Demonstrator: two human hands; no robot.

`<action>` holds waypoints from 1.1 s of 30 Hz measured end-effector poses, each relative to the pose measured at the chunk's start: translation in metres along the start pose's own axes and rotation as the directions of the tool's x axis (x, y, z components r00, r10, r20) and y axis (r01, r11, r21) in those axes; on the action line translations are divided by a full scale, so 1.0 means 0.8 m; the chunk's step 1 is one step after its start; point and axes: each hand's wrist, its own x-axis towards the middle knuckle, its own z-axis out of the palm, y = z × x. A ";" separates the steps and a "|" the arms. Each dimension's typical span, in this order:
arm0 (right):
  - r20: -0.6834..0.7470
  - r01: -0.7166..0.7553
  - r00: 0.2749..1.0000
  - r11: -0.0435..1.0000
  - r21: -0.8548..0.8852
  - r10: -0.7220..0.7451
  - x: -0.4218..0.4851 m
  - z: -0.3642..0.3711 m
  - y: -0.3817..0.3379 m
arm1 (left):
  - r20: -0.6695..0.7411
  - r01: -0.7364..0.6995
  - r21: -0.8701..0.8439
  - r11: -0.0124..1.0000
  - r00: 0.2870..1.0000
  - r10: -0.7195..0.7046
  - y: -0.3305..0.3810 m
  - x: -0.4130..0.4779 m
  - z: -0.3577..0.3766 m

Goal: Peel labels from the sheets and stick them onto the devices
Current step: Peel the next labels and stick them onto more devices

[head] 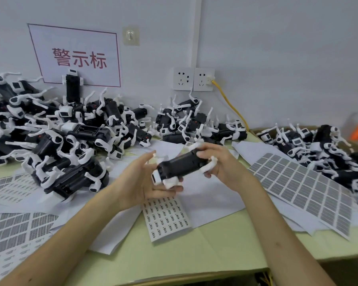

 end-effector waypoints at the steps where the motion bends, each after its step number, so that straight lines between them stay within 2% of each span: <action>1: -0.121 0.037 0.992 0.995 0.097 -0.025 0.002 -0.003 -0.002 | -0.056 -0.077 -0.016 0.997 0.996 0.076 0.003 0.002 -0.004; 3: -0.345 0.195 0.937 0.901 0.388 -0.055 0.002 -0.014 -0.007 | -0.162 -0.199 -0.052 0.979 0.969 0.188 0.008 0.004 -0.011; 5: -0.456 0.408 0.885 0.623 0.668 -0.091 -0.001 -0.033 -0.011 | -0.221 -0.252 -0.066 0.965 0.947 0.232 0.010 0.006 -0.016; 6: -0.481 0.467 0.869 0.514 0.720 -0.116 -0.003 -0.042 -0.011 | -0.233 -0.262 -0.065 0.963 0.942 0.241 0.010 0.006 -0.019; 7: -0.497 0.487 0.859 0.499 0.717 -0.124 -0.004 -0.049 -0.012 | -0.235 -0.265 -0.060 0.962 0.941 0.245 0.009 0.007 -0.019; 11: -0.494 0.343 0.869 0.770 0.539 -0.042 0.004 -0.040 -0.006 | -0.236 -0.250 -0.014 0.968 0.942 0.239 0.005 0.010 -0.012; 13: -0.488 0.259 0.873 0.861 0.438 -0.015 0.007 -0.025 -0.003 | -0.261 -0.258 -0.002 0.966 0.933 0.249 0.004 0.011 -0.010; 16: -0.494 0.140 0.869 0.972 0.189 -0.029 0.008 -0.008 0.002 | -0.328 -0.299 -0.030 0.954 0.904 0.273 0.006 0.011 -0.012; 20: -0.476 0.077 0.875 0.996 -0.055 -0.094 0.009 0.004 0.014 | -0.434 -0.422 -0.195 0.885 0.847 0.308 0.010 0.004 -0.015; 25: -0.398 0.052 0.912 0.989 -0.139 -0.104 0.010 0.015 0.019 | -0.572 -0.593 -0.366 0.717 0.751 0.330 0.018 -0.007 -0.019; 27: -0.367 0.061 0.925 0.991 -0.120 -0.101 0.009 0.019 0.019 | -0.591 -0.612 -0.426 0.666 0.746 0.308 0.020 -0.008 -0.021; 33: -0.344 0.056 0.934 0.992 -0.117 -0.093 0.006 0.026 0.020 | -0.546 -0.594 -0.550 0.587 0.787 0.285 0.019 -0.009 -0.027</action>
